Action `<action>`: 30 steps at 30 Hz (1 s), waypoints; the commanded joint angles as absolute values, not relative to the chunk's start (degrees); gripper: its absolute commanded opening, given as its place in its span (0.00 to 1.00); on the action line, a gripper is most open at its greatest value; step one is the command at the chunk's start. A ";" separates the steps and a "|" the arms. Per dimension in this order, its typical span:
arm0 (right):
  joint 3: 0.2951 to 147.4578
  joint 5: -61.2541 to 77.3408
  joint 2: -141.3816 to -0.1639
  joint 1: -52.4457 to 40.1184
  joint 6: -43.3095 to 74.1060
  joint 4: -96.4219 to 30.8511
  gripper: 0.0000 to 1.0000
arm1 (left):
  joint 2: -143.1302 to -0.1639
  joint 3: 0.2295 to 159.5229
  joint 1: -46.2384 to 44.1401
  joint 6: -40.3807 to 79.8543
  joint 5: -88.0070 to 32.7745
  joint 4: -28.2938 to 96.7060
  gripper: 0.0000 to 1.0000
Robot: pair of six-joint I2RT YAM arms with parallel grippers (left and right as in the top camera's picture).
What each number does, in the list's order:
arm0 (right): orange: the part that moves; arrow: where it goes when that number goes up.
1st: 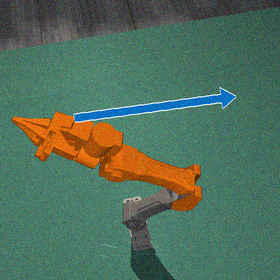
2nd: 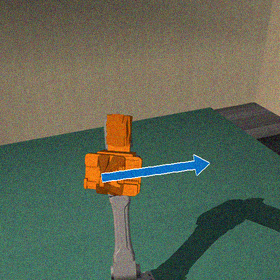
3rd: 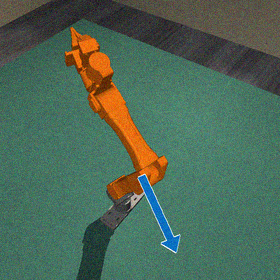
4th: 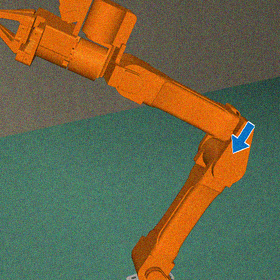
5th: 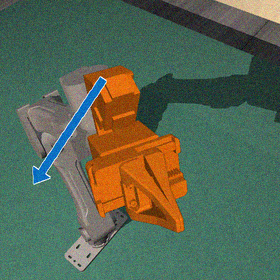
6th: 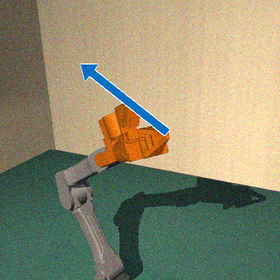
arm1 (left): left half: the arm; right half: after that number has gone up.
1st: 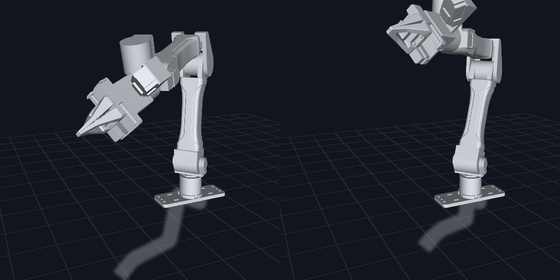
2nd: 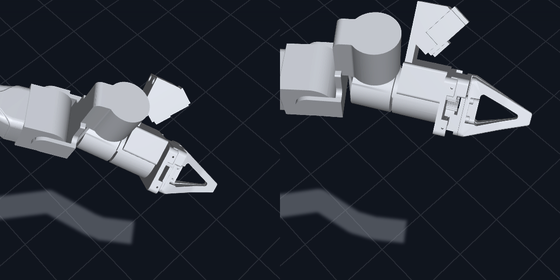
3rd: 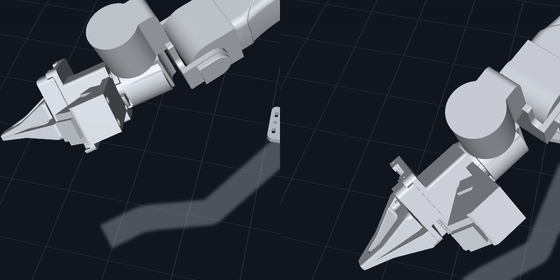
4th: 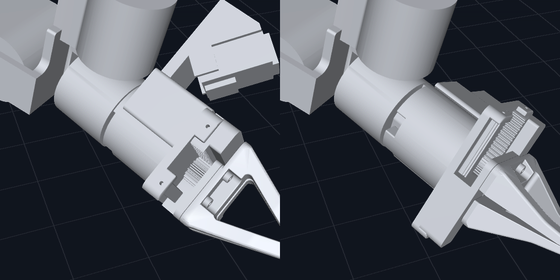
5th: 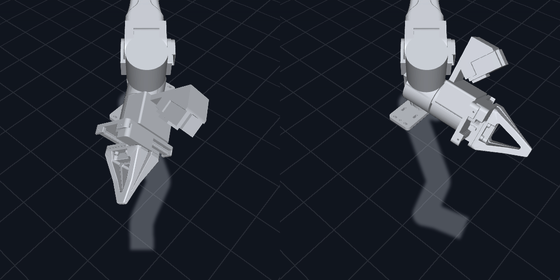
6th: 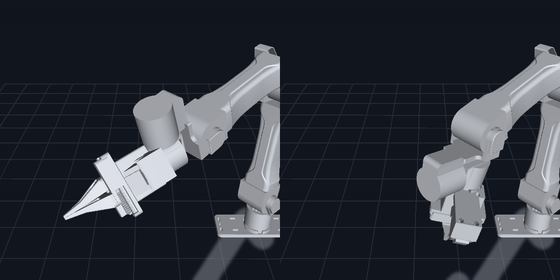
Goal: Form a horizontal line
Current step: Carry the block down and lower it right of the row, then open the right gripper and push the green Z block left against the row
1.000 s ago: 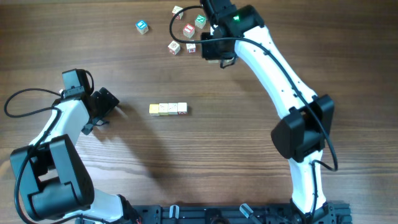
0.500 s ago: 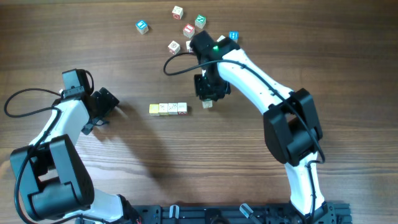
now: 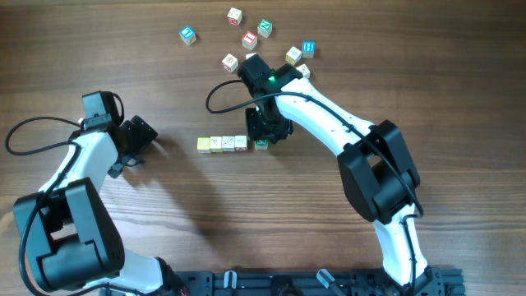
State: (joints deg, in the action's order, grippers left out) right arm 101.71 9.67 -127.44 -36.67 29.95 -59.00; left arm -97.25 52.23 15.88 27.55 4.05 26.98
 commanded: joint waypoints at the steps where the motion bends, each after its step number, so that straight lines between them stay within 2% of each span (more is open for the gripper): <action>1: 101.32 10.39 -128.03 -36.95 30.24 -58.06 0.44 | -97.58 51.96 15.99 27.68 4.58 27.00 1.00; 5: 101.32 4.32 -128.03 -36.95 32.25 -56.55 0.50 | -97.58 51.96 15.99 27.66 4.58 27.03 1.00; 7: 101.32 -2.02 -128.03 -36.45 35.14 -55.66 0.50 | -97.58 51.96 15.99 27.66 4.58 27.03 1.00; 16: 101.32 -6.13 -128.03 -34.15 36.45 -56.58 0.49 | -97.58 51.96 15.99 27.66 4.58 27.00 1.00; 25: 101.10 -6.20 -128.03 -32.64 36.38 -65.06 0.49 | -97.58 51.96 15.99 27.66 4.58 27.00 1.00; 30: 101.10 -0.30 -128.03 -32.67 35.99 -65.21 0.52 | -97.58 51.96 15.99 27.66 4.58 27.03 1.00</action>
State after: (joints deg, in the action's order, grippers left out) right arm 101.60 -3.31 -127.44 -32.62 35.77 -65.76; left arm -97.23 52.23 15.88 27.55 4.05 26.98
